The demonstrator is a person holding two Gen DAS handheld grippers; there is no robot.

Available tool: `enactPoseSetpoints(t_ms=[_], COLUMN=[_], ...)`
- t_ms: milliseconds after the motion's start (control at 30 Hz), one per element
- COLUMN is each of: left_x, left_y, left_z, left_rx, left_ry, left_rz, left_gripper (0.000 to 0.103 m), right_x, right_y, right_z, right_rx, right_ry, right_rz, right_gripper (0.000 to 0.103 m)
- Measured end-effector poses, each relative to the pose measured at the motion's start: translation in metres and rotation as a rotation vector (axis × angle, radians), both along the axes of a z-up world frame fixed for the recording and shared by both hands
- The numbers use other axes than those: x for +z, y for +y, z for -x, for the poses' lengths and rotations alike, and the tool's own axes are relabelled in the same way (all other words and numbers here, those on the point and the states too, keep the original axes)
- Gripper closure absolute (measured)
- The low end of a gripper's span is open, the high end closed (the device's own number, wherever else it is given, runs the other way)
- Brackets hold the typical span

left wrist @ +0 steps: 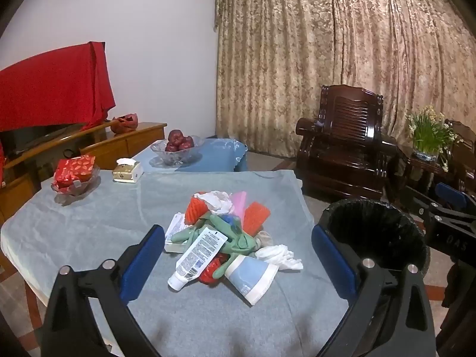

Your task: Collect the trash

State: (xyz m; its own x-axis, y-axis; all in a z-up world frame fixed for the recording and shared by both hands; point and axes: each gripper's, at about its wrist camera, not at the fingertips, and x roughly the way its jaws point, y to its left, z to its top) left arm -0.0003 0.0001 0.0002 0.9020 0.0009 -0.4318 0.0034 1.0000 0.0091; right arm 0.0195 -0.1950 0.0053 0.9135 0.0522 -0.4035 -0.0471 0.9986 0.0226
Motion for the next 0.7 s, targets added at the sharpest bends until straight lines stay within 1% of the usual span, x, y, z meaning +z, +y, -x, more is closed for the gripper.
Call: enactPoseSetpoints(t_ms=[700], left_x=[0.0017], left_y=[0.0052], left_z=[-0.0024], left_rx=[-0.001], left_ry=[-0.001], left_rz=[0.000], left_gripper=[0.006], right_x=[-0.0009], right_y=[-0.0006], right_z=[-0.0013], right_rx=[0.000], right_ry=[0.014], right_rz=[-0.003], right_gripper=[0.005])
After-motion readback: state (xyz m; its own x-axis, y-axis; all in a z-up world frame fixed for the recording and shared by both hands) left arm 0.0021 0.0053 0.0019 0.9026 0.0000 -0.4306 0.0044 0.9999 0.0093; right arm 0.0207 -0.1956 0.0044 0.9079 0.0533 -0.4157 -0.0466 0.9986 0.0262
